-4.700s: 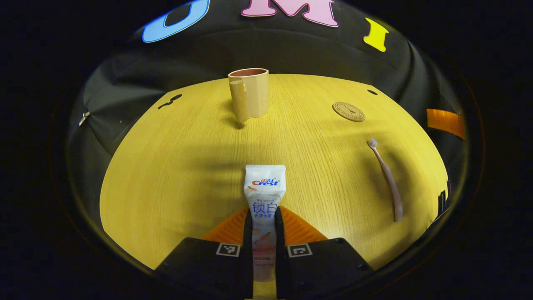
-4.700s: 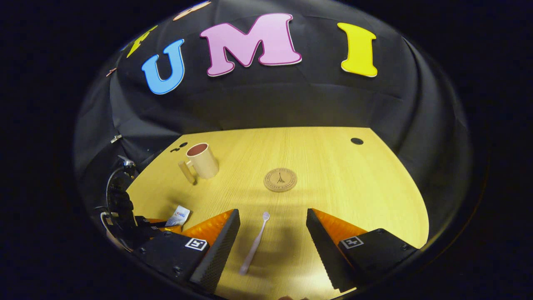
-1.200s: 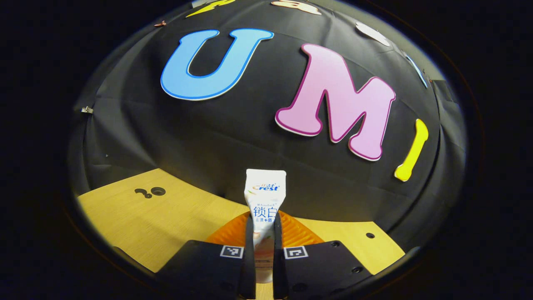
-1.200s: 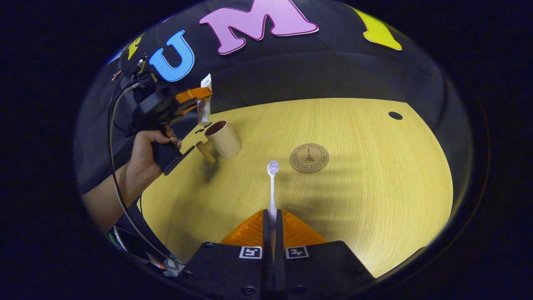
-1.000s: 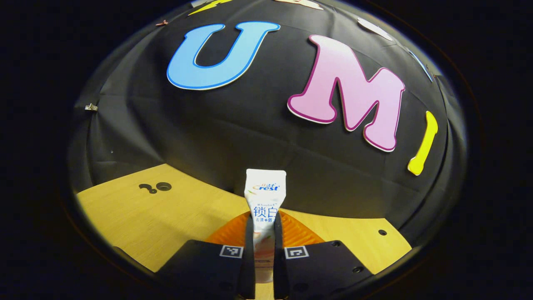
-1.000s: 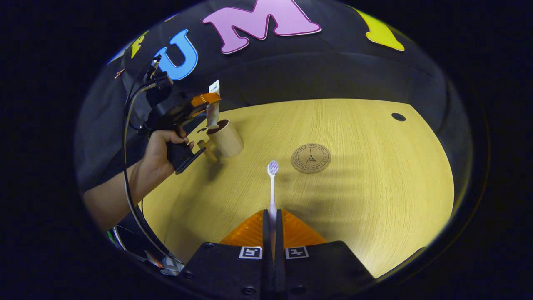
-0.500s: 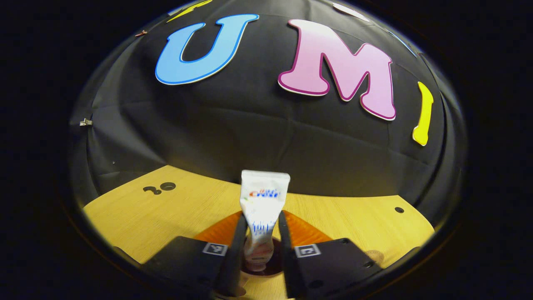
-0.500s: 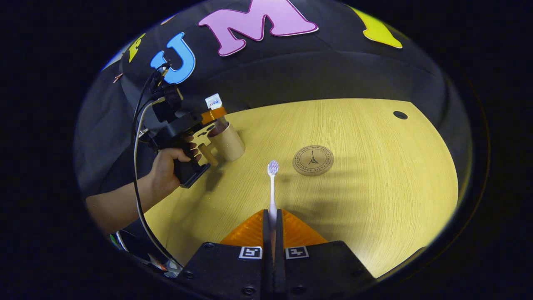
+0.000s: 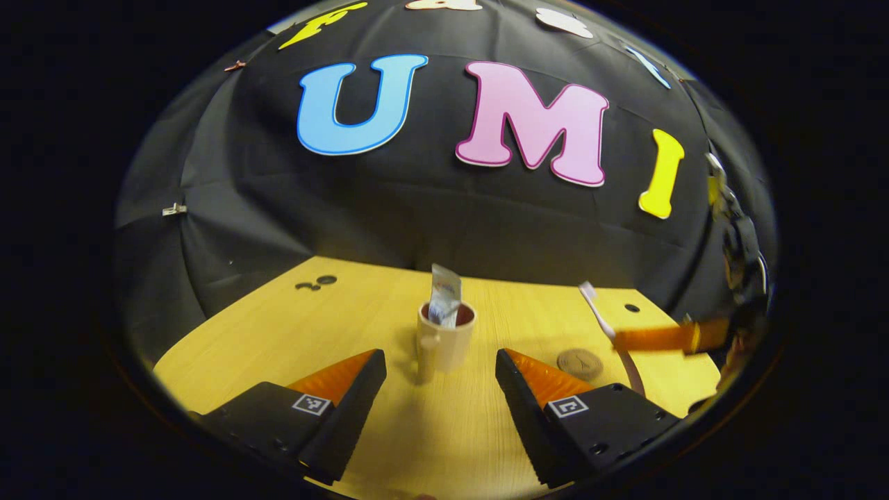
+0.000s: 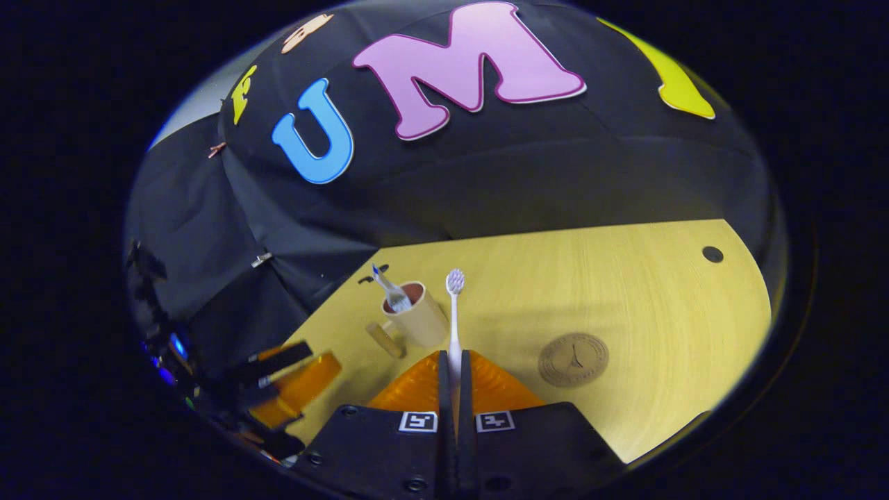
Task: Put the toothbrush and toothpaste on the desktop into the cup, then pick up the cup and place it on the coaster on the desktop.
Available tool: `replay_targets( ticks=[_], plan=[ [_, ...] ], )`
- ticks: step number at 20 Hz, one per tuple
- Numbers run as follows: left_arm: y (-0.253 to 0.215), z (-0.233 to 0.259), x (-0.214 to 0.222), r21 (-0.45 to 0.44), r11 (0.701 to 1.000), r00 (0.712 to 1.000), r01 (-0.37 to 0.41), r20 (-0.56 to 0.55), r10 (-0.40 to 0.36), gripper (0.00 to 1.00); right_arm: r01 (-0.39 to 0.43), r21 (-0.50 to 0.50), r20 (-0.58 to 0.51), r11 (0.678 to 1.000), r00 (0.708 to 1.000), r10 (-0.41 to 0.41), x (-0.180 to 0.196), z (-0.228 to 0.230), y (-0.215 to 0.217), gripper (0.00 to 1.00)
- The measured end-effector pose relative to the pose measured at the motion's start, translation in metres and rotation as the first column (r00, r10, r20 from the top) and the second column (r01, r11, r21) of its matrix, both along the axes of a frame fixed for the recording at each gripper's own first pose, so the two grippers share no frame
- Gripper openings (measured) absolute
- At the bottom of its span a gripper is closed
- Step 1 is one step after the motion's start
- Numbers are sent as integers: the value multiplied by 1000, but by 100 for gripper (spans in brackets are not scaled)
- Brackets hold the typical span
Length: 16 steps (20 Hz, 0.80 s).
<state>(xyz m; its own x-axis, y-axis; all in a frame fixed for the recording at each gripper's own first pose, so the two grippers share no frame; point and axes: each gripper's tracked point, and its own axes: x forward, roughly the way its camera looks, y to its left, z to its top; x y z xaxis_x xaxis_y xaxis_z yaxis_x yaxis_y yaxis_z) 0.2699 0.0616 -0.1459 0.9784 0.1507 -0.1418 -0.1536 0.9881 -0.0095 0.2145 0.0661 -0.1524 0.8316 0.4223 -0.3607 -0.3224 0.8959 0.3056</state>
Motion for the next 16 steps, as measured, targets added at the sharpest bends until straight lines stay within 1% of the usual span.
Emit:
replay_targets(
  ticks=[3, 7, 11, 12, 14, 16],
  plan=[
    [-6, -17, -35, -63, 998, 999, -13, -44, 10, 98, -10, 36, 58, 999, 998, 8, 30, 19, 25, 6],
    [-1, -28, -53, -127, 991, 998, -45, -60, 38, 98, -9, 130, 147, 991, 989, -11, 63, 52, 54, 5],
    [0, -24, -59, -185, 981, 997, -56, -56, 47, 98, -21, 148, 190, 989, 982, -8, 91, 64, 78, 5],
    [-2, -16, -60, -192, 980, 998, -52, -40, 45, 98, -27, 156, 200, 987, 980, -5, 96, 65, 84, 5],
    [-2, -5, -63, -191, 981, 999, -43, -7, 42, 98, -41, 163, 238, 986, 971, 1, 110, 71, 96, 5],
    [-1, -5, -66, -195, 980, 999, -45, -19, 42, 98, -38, 149, 247, 988, 969, 0, 126, 63, 103, 5]
  ],
)
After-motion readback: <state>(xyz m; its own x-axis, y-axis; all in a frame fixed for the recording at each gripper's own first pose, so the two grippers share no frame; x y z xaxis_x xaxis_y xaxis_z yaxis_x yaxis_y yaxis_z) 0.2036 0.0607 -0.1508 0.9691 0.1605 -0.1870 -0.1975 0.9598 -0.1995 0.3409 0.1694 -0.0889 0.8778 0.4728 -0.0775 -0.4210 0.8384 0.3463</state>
